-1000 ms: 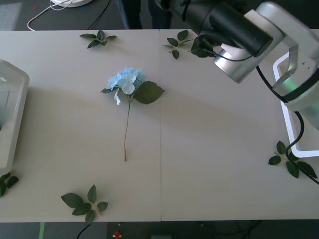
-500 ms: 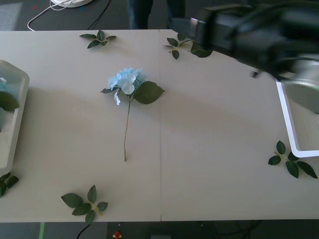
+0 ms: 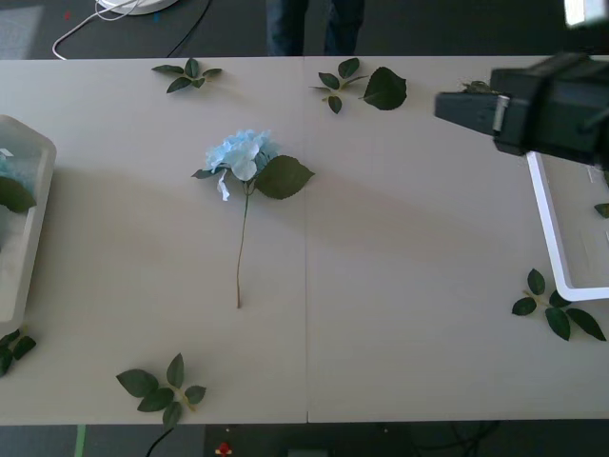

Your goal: Place the red flowers into the right box and the blue flowers into the left box. If a person shows an open palm, hand one flower to the person first, then continue sorting.

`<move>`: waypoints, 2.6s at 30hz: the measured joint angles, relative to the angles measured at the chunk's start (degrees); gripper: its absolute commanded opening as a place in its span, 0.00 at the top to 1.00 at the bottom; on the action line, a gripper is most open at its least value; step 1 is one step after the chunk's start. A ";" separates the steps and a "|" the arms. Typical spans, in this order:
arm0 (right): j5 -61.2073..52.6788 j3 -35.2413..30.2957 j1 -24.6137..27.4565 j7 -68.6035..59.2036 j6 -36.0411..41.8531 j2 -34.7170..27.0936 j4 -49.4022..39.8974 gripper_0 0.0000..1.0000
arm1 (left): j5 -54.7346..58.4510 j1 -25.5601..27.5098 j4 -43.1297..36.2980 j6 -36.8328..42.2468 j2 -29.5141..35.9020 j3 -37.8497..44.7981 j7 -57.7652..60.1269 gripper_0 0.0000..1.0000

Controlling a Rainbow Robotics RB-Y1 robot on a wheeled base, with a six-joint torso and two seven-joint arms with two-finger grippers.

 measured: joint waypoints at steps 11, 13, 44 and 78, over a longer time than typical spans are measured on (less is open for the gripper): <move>-17.06 -11.20 12.62 21.57 0.92 -1.16 -0.22 0.00 | 5.46 -3.48 -9.19 21.89 1.30 -0.60 0.00 0.00; -21.16 -13.14 14.06 27.68 3.08 -1.16 -0.18 0.00 | 7.42 -6.28 -11.04 26.87 1.60 -0.60 0.00 0.00; -38.54 -18.33 18.34 52.94 10.90 -1.26 4.52 0.00 | 14.93 -32.53 -25.43 38.89 -1.02 -47.39 54.54 0.00; -38.56 -18.33 18.38 52.94 10.91 -1.28 4.66 0.00 | -0.90 -35.98 8.28 8.65 -22.01 -62.10 60.48 0.00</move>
